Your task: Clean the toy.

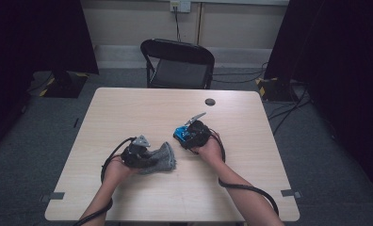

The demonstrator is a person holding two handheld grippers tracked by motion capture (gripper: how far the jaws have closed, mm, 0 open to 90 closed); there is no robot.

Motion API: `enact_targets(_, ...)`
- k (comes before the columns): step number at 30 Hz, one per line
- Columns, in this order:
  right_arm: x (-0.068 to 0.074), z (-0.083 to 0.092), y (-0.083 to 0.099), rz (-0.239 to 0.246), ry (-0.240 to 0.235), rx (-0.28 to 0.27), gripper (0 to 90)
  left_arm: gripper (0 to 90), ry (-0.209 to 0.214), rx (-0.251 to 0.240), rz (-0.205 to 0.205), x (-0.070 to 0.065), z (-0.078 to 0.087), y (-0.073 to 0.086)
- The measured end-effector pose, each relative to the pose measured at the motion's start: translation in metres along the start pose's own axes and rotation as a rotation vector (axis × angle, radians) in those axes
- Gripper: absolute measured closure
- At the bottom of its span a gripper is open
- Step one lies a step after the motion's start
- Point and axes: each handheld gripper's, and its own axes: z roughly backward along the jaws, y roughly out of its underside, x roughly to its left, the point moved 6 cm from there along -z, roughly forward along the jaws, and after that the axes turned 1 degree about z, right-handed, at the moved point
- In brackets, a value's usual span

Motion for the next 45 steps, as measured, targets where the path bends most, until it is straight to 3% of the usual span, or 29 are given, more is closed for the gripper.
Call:
enact_targets(1, 0.0, 0.0, 0.0, 0.0, 0.0, 0.0, 19.9, 75.1, 0.0, 0.0, 0.0, 0.0, 0.0, 0.0)
enact_targets(2, 0.0, 0.001, 0.001, 0.001, -0.001, -0.004, 25.5, 75.1, -0.001, -0.002, -0.017, 0.0, -0.001, 0.0)
enact_targets(6, 0.0, 0.005, 0.002, 0.016, -0.013, 0.025, 26.0, 50.5, -0.013, -0.026, -0.044, 0.001, -0.003, -0.002)
enact_targets(10, 0.0, 0.006, 0.003, 0.016, -0.013, 0.037, 26.2, 46.1, -0.018, -0.005, -0.083, -0.001, -0.007, -0.002)
enact_targets(13, 0.0, 0.007, 0.004, 0.015, -0.012, 0.038, 26.3, 51.3, -0.006, -0.001, -0.065, -0.002, -0.011, -0.001)
enact_targets(14, 0.0, 0.007, 0.004, 0.015, -0.012, 0.038, 26.3, 56.7, 0.015, -0.004, -0.068, -0.004, -0.01, 0.0)
enact_targets(15, 0.0, 0.007, 0.004, 0.015, -0.01, 0.035, 26.4, 67.9, 0.023, -0.007, -0.064, -0.005, -0.01, 0.0)
enact_targets(17, 0.0, 0.007, 0.005, 0.011, -0.01, 0.03, 26.5, 74.3, 0.011, -0.005, -0.056, -0.007, -0.01, 0.0)
enact_targets(21, 0.0, 0.008, 0.005, 0.007, -0.02, 0.036, 26.5, 76.8, -0.016, 0.013, -0.004, -0.007, -0.008, -0.004)
enact_targets(24, 0.0, 0.009, 0.006, -0.004, -0.039, 0.032, 26.5, 76.9, -0.017, -0.022, 0.027, -0.005, -0.003, -0.008)
enact_targets(25, 0.0, 0.01, 0.007, -0.001, -0.04, 0.033, 26.5, 76.9, -0.013, -0.061, 0.069, -0.001, 0.002, -0.011)
enact_targets(28, 0.0, 0.015, 0.01, 0.017, -0.051, 0.021, 26.4, 76.9, -0.033, -0.108, 0.129, 0.01, 0.012, -0.013)
enact_targets(32, 0.0, 0.02, 0.011, 0.029, -0.052, 0.012, 26.4, 76.9, -0.069, -0.173, 0.178, 0.019, 0.025, -0.016)
enact_targets(39, 0.017, 0.039, 0.004, 0.102, -0.093, -0.019, 26.4, 76.9, -0.15, -0.254, 0.235, 0.034, 0.04, -0.045)
enact_targets(45, 0.036, 0.053, 0.002, 0.155, -0.139, -0.038, 26.4, 77.0, -0.19, -0.25, 0.295, 0.044, 0.041, -0.065)
